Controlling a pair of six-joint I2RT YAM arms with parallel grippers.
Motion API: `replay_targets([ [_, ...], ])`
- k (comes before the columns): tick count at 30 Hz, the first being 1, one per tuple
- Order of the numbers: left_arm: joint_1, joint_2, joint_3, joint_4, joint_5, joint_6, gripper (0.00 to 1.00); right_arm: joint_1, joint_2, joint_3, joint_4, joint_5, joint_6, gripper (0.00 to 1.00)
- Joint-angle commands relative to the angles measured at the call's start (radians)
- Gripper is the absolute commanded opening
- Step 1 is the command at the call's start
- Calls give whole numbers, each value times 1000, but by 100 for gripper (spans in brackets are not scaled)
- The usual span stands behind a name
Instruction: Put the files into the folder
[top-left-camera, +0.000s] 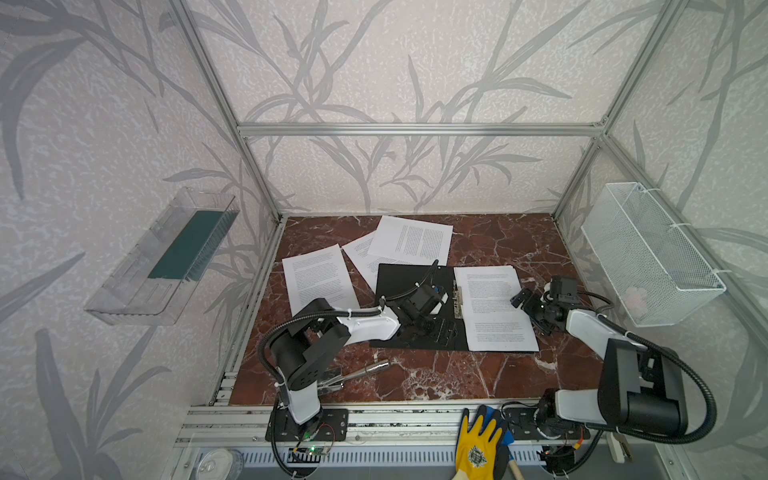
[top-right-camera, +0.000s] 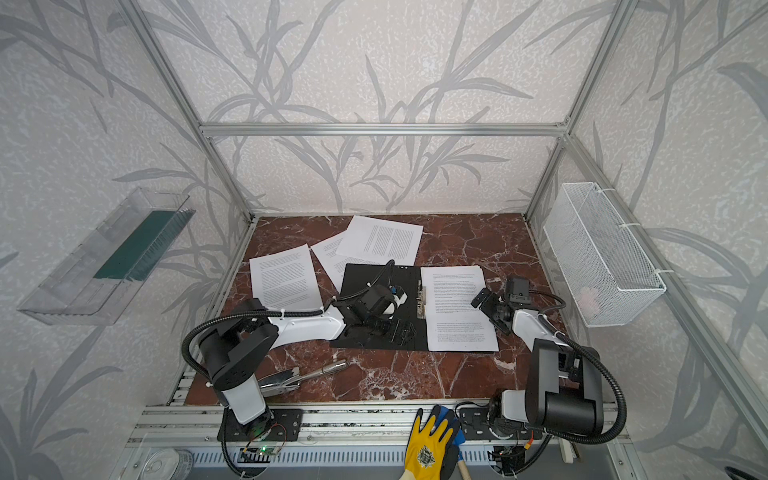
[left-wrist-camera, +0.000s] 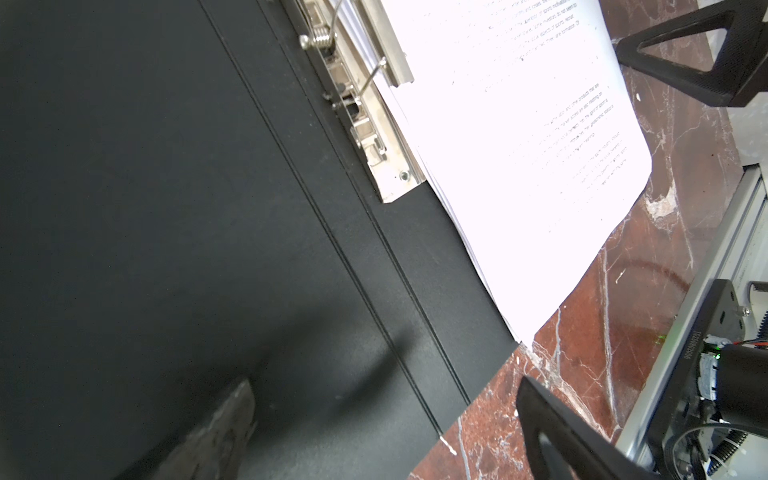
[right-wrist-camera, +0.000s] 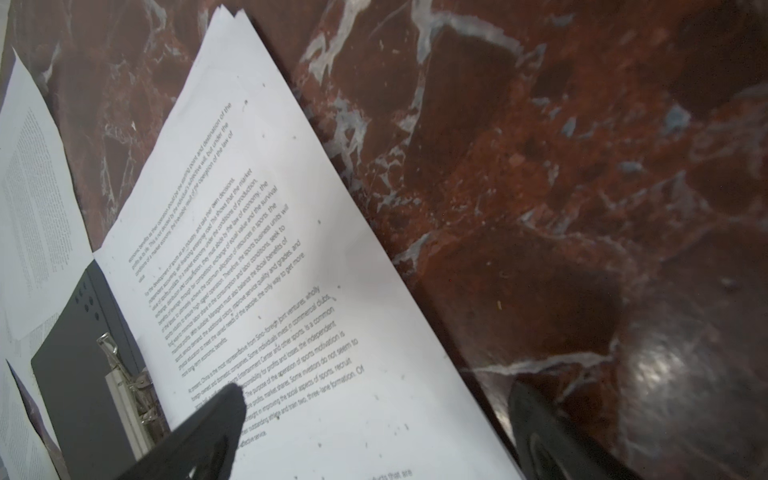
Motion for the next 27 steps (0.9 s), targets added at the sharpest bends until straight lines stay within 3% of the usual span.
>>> replay_targets([
  [1, 4, 38, -36, -113, -4, -19, 99, -5, 4, -5, -69, -12, -1, 99],
  [14, 3, 46, -35, -107, 2, -21, 99, 6, -53, -60, -86, -124, -16, 99],
  [27, 3, 56, -31, -105, 10, -21, 99, 66, -53, -34, -97, -132, -25, 99],
])
